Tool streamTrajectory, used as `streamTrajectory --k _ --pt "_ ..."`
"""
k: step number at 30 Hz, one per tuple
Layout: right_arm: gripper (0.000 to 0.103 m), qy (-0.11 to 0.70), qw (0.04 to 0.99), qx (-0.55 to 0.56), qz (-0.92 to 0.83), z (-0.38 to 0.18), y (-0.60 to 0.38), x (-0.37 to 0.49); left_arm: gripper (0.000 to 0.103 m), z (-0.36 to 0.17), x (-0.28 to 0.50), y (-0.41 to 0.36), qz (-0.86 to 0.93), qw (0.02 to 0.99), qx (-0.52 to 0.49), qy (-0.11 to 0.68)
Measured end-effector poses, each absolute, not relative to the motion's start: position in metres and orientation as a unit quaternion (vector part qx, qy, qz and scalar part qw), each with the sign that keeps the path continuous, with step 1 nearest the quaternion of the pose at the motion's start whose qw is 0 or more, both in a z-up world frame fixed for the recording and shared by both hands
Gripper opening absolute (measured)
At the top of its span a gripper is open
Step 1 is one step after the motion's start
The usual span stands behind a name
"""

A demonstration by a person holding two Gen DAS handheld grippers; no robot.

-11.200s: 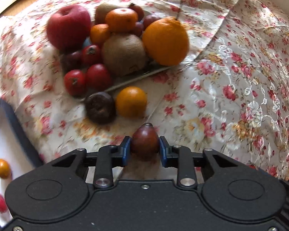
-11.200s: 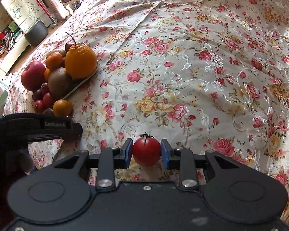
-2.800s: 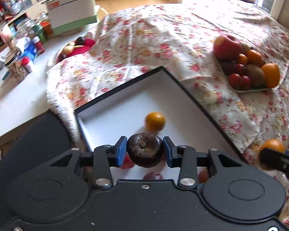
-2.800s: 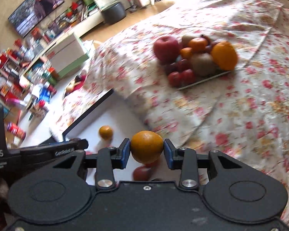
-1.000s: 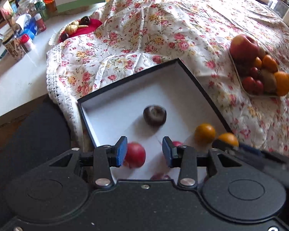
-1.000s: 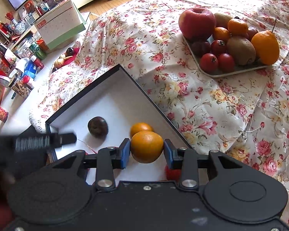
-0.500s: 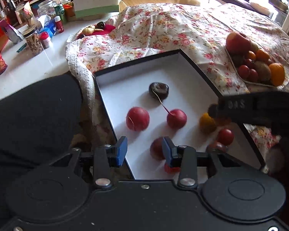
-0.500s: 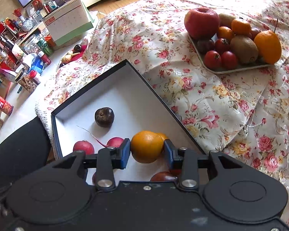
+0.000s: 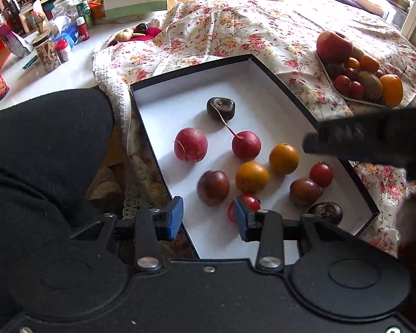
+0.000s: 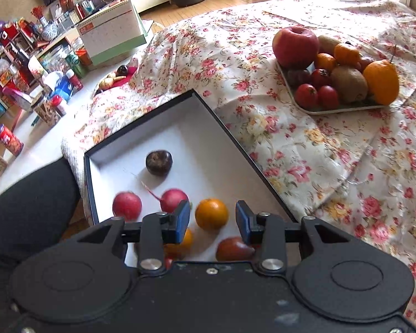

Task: Organize fruits

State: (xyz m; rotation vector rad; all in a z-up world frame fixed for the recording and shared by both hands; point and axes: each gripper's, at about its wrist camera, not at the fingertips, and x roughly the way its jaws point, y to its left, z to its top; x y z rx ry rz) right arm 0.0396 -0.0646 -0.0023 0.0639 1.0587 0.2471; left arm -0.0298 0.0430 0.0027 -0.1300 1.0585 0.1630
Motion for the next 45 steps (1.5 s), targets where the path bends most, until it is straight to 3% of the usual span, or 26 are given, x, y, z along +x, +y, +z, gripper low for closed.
streamTrajectory --k 24,45 --pt "0.04 0.511 0.847 -0.052 0.137 -0.009 -0.086 -0.035 0.048 -0.003 -0.033 0.032 0.074 0.853 -0.041 0.515" --pt "0.04 0.504 0.851 -0.029 0.142 -0.007 -0.096 -0.039 0.048 -0.005 -0.032 0.029 0.075 0.848 -0.037 0.524"
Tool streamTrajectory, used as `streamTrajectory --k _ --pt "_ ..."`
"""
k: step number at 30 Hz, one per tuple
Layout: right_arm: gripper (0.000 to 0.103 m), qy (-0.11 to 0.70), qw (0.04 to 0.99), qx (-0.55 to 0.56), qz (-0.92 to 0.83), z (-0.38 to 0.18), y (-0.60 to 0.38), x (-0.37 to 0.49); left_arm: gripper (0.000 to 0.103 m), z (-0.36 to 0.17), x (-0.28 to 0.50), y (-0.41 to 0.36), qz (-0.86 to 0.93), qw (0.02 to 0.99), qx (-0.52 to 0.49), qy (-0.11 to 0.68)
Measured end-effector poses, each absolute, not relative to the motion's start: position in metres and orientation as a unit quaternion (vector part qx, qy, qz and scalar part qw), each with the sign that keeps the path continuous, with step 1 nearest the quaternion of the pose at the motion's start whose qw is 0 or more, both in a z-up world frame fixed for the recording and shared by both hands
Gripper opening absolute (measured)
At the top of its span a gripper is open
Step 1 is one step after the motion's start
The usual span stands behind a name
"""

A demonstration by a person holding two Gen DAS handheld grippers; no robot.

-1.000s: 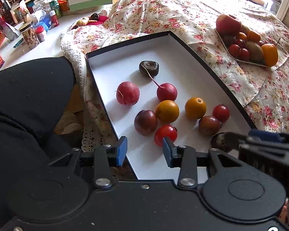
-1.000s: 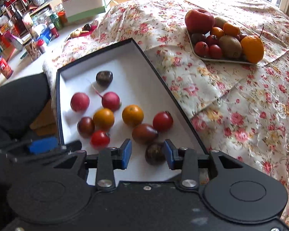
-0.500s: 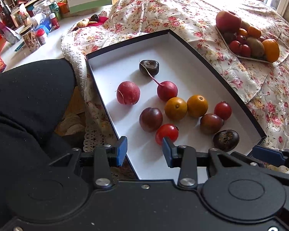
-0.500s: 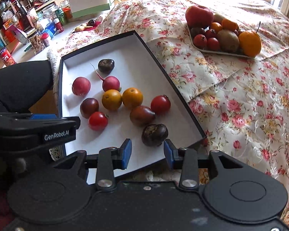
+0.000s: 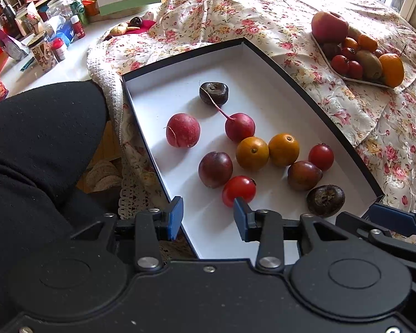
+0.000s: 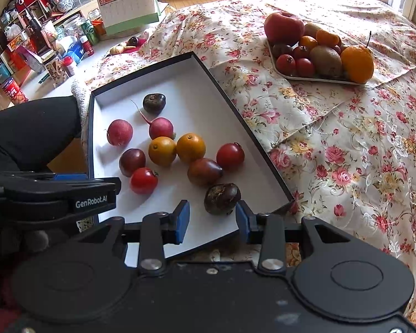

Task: Organize fruits

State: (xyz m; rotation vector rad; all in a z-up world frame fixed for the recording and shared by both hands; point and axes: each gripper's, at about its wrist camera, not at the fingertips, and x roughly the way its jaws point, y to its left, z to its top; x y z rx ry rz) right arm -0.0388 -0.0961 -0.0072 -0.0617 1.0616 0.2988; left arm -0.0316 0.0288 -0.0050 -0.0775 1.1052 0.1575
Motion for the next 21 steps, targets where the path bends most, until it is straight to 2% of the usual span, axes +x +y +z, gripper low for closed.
streamTrajectory --k 21 --pt "0.04 0.499 0.854 -0.036 0.143 -0.0067 -0.0918 -0.0388 0.048 -0.0055 -0.0312 0.0311 0.073 0.846 -0.045 0.526"
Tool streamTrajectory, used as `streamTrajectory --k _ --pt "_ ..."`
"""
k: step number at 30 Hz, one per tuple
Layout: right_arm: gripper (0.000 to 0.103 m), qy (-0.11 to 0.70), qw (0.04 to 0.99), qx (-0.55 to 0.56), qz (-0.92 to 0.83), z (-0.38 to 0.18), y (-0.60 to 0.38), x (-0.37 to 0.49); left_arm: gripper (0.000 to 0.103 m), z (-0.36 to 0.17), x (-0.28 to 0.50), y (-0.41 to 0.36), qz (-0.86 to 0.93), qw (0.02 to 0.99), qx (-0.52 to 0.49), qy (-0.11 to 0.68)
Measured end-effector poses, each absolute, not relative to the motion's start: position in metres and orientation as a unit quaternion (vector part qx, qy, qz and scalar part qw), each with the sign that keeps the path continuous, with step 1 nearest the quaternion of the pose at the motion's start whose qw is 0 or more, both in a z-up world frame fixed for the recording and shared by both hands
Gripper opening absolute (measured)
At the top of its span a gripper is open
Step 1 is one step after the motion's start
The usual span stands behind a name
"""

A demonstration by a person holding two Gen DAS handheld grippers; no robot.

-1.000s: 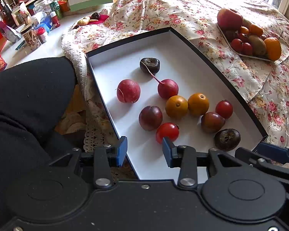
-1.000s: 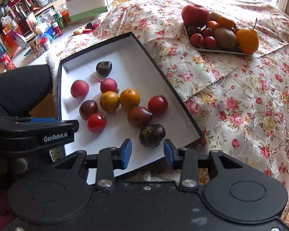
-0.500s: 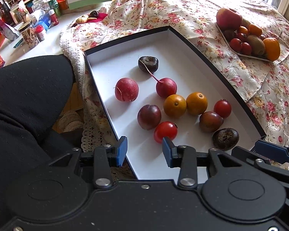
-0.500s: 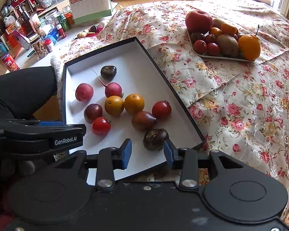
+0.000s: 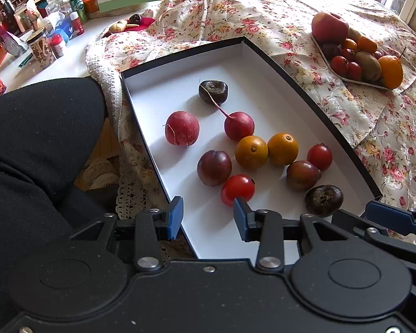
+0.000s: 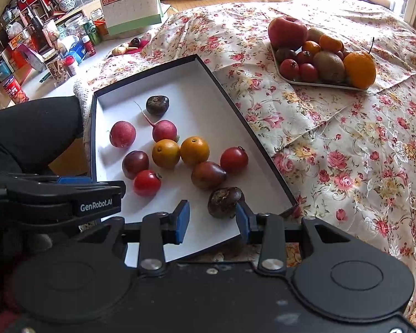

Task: Organize fruits

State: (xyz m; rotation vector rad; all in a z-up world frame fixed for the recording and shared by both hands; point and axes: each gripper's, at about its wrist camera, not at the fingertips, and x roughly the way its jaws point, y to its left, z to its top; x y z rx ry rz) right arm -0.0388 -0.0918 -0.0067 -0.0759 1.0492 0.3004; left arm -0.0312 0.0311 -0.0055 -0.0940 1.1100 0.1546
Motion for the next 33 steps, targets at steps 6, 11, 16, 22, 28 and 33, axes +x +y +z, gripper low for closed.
streamTrajectory --k 6,11,16,22,28,33 --pt "0.04 0.499 0.854 -0.036 0.143 -0.0067 -0.0912 -0.0386 0.048 -0.0053 -0.031 0.0316 0.074 0.846 -0.045 0.526" --pt "0.04 0.501 0.853 -0.036 0.144 -0.0074 -0.0896 -0.0393 0.048 -0.0056 -0.0312 0.0315 0.074 0.846 -0.047 0.526" --pt "0.04 0.503 0.852 -0.034 0.14 -0.0089 -0.0901 -0.0377 0.048 -0.0055 -0.031 0.0319 0.075 0.846 -0.047 0.526" --pt "0.04 0.504 0.852 -0.032 0.14 -0.009 -0.091 -0.0369 0.048 -0.0044 -0.0316 0.0305 0.079 0.849 -0.043 0.521" --pt "0.04 0.504 0.851 -0.032 0.14 -0.0099 -0.0902 -0.036 0.048 -0.0044 -0.0317 0.0317 0.082 0.848 -0.048 0.521" --pt "0.04 0.505 0.851 -0.032 0.14 -0.0105 -0.0905 -0.0357 0.048 -0.0039 -0.0317 0.0314 0.081 0.849 -0.047 0.52"
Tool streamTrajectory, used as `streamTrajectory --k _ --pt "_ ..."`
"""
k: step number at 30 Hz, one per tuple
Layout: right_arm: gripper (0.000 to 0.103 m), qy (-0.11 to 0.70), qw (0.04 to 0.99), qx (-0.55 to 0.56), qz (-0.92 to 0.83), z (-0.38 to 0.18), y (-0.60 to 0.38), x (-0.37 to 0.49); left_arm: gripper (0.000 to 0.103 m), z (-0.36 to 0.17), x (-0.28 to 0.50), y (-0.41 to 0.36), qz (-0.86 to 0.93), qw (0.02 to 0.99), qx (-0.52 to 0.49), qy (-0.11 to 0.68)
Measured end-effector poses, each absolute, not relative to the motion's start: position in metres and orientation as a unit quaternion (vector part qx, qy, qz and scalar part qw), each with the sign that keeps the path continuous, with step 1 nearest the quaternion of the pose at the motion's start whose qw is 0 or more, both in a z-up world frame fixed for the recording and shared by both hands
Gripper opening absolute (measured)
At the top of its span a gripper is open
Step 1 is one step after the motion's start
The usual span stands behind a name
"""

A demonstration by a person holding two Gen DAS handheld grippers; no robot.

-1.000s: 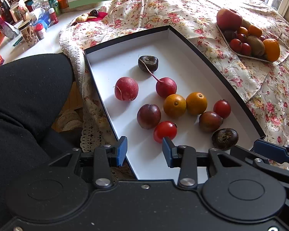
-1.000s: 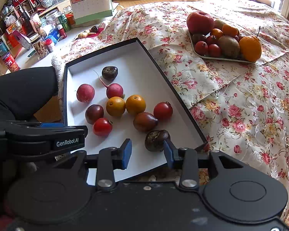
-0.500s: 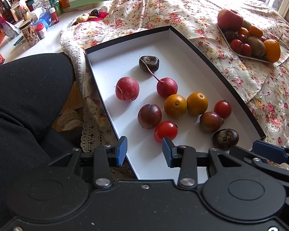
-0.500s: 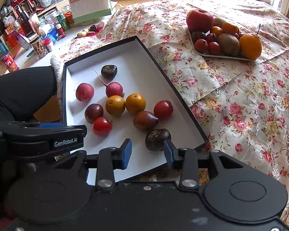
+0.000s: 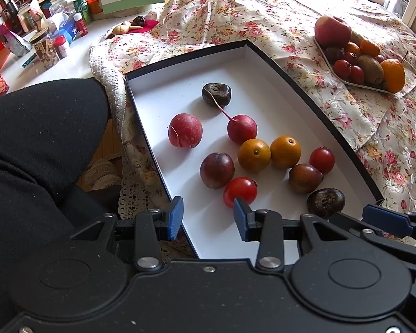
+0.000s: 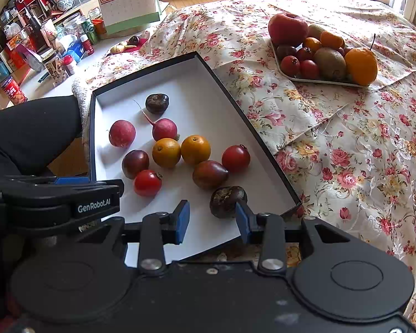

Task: Organize fruits

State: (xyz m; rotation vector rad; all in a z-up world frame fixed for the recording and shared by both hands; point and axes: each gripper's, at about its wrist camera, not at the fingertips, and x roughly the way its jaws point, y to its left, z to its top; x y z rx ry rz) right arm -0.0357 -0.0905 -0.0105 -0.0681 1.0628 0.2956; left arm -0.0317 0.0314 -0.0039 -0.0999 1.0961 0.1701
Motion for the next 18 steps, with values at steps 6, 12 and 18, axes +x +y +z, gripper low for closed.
streamTrajectory --k 6,12,18 --pt "0.04 0.505 0.851 -0.032 0.141 -0.0105 -0.09 -0.0357 0.048 -0.0038 -0.0318 0.0312 0.082 0.849 -0.047 0.519" --pt "0.04 0.505 0.851 -0.033 0.142 -0.0105 -0.0898 -0.0356 0.048 -0.004 -0.0316 0.031 0.082 0.85 -0.048 0.518" --pt "0.04 0.509 0.849 -0.026 0.142 -0.0112 -0.0913 -0.0336 0.048 -0.0025 -0.0336 0.0309 0.089 0.854 -0.044 0.512"
